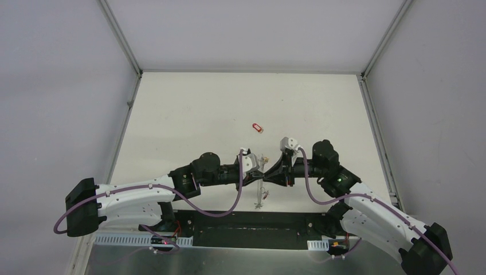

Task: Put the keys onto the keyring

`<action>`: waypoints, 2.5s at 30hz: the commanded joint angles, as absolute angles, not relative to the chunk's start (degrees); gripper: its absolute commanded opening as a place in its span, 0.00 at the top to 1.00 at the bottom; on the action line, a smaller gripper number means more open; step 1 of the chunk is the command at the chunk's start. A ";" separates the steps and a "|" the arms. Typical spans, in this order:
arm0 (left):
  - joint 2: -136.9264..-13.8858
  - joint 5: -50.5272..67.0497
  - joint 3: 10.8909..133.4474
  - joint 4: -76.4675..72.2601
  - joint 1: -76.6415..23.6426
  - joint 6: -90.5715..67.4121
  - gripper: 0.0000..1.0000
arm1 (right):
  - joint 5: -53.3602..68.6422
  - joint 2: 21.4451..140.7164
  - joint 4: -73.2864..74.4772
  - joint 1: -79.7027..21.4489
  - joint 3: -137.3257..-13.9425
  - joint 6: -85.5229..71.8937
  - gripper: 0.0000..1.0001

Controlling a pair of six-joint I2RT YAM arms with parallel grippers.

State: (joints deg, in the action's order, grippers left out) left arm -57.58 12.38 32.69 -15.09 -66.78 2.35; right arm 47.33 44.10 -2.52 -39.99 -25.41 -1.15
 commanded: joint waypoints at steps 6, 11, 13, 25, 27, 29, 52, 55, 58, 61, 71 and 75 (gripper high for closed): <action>-56.96 13.73 35.43 -20.14 -67.41 1.61 1.00 | 46.94 44.44 -6.58 -40.52 -25.58 0.79 1.00; -55.99 10.01 35.16 -19.89 -67.42 -0.68 0.91 | 46.18 43.76 -6.50 -40.47 -25.11 0.28 1.00; -55.30 7.77 35.36 -18.99 -67.42 -2.80 0.74 | 45.85 43.18 -6.50 -40.51 -24.76 0.19 1.00; -54.29 -0.20 39.01 -11.97 -67.08 -10.48 0.31 | 40.88 40.73 -1.61 -40.43 -24.34 1.28 1.00; -54.87 -4.18 40.65 -8.58 -65.54 -15.29 0.23 | 40.92 40.05 -0.56 -40.43 -23.99 1.37 1.00; -56.32 -3.09 42.67 -5.35 -62.65 -17.80 0.22 | 40.87 38.55 -0.27 -40.43 -23.45 0.80 1.00; -116.54 8.66 95.79 31.43 -42.87 -19.87 0.40 | 30.73 18.59 24.56 -40.40 -26.54 -7.64 1.00; -121.26 8.22 100.61 32.39 -41.97 -18.02 0.43 | 31.31 19.53 25.37 -40.39 -27.21 -7.25 1.00; -124.09 7.39 103.33 32.49 -40.96 -16.73 0.49 | 31.55 19.68 25.74 -40.43 -27.42 -7.01 1.00; -125.79 6.13 105.38 32.42 -40.40 -15.16 0.50 | 31.49 19.20 25.93 -40.41 -27.24 -7.08 1.00; -130.33 3.73 109.87 32.36 -39.03 -12.72 0.53 | 31.34 18.87 26.13 -40.42 -27.16 -7.28 1.00; -131.51 3.70 110.78 31.83 -38.85 -12.31 0.56 | 31.38 18.81 26.06 -40.43 -26.91 -7.21 1.00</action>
State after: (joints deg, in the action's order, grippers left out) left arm -130.15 4.89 107.81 32.12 -39.29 -14.04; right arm 30.83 19.49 27.81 -40.42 -24.16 -6.57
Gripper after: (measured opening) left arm 0.456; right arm 0.007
